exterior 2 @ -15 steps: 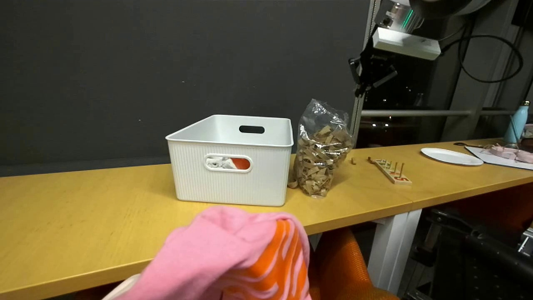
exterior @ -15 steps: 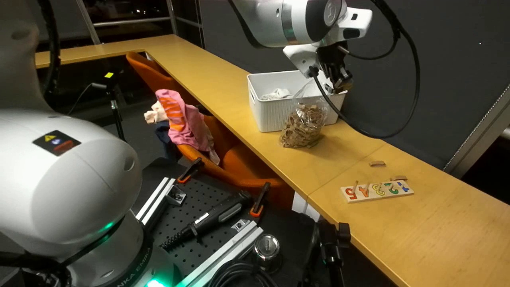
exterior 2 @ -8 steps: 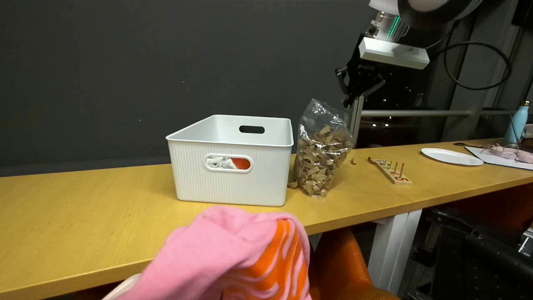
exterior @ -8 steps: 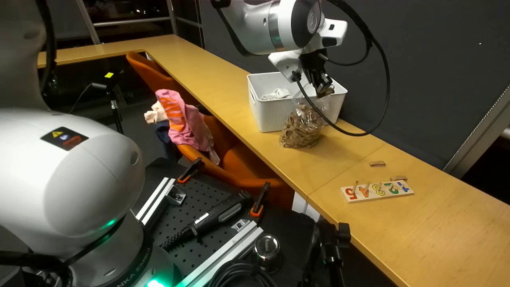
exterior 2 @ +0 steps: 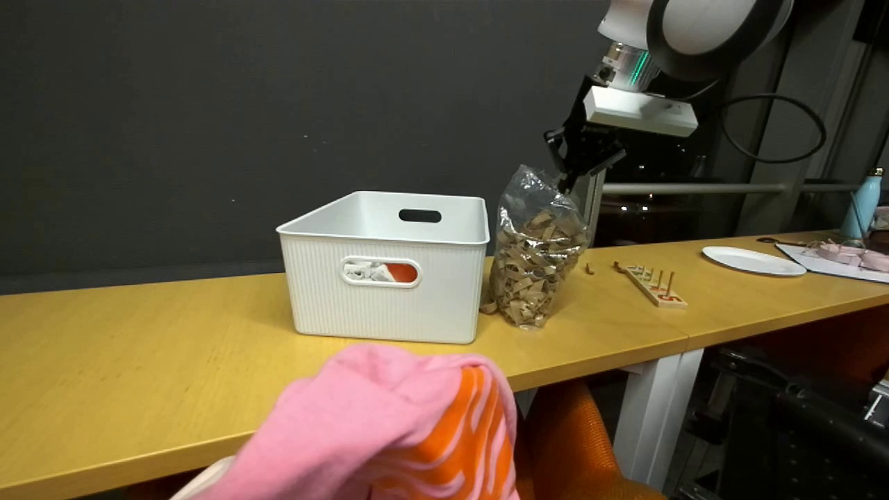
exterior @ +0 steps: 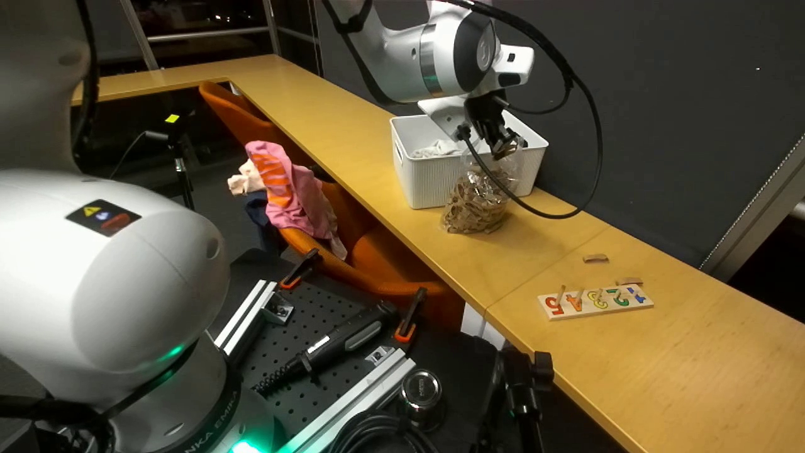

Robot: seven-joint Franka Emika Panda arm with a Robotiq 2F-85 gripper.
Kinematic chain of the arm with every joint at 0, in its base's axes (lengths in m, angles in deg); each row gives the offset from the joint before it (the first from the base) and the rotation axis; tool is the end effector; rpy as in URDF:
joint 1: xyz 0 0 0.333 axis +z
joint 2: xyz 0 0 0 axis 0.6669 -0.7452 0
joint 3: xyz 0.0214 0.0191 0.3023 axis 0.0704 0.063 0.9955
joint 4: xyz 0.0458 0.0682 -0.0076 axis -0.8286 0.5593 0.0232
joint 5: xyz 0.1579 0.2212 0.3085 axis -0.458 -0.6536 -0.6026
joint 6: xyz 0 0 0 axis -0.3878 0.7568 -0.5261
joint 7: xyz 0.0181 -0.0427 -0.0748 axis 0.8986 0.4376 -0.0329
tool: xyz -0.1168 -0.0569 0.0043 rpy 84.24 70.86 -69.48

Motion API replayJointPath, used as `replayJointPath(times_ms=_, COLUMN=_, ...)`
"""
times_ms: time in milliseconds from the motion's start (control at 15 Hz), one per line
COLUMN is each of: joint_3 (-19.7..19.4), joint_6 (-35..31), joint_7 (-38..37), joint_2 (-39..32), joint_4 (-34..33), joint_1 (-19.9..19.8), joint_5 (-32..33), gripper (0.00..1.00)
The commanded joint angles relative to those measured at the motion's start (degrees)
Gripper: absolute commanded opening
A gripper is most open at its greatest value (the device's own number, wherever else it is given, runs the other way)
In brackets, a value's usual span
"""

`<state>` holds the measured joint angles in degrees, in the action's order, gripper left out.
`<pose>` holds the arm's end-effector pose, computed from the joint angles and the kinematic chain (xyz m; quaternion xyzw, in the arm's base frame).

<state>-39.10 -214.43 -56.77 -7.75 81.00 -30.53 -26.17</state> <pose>0.5847 -0.1241 0.2736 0.9100 -0.3339 0.2411 0.0474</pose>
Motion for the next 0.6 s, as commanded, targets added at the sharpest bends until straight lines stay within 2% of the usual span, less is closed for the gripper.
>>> replayJointPath(times_ms=0, joint_3=0.07, joint_6=-2.14, joint_7=0.98, joint_2=-0.48, joint_4=-1.21, joint_1=0.47, joint_5=1.28, gripper=0.01)
replayJointPath(times_ms=133, joint_3=0.43, joint_6=-2.21, joint_7=1.72, joint_2=-0.68, joint_4=-1.58, joint_1=0.43, joint_5=0.61, gripper=0.01)
replayJointPath(times_ms=200, joint_3=0.38, joint_6=-2.33, joint_7=1.91, joint_2=-0.82, joint_4=-1.83, joint_1=0.47, joint_5=0.70, gripper=0.04)
replayJointPath(times_ms=333, joint_3=1.15, joint_6=-2.39, joint_7=3.21, joint_2=-0.21, joint_4=-1.32, joint_1=-0.19, joint_5=-0.51, gripper=0.31)
replayJointPath(times_ms=533, joint_3=1.50, joint_6=-2.47, joint_7=4.80, joint_2=-0.07, joint_4=-1.19, joint_1=-0.64, joint_5=-1.18, gripper=0.51)
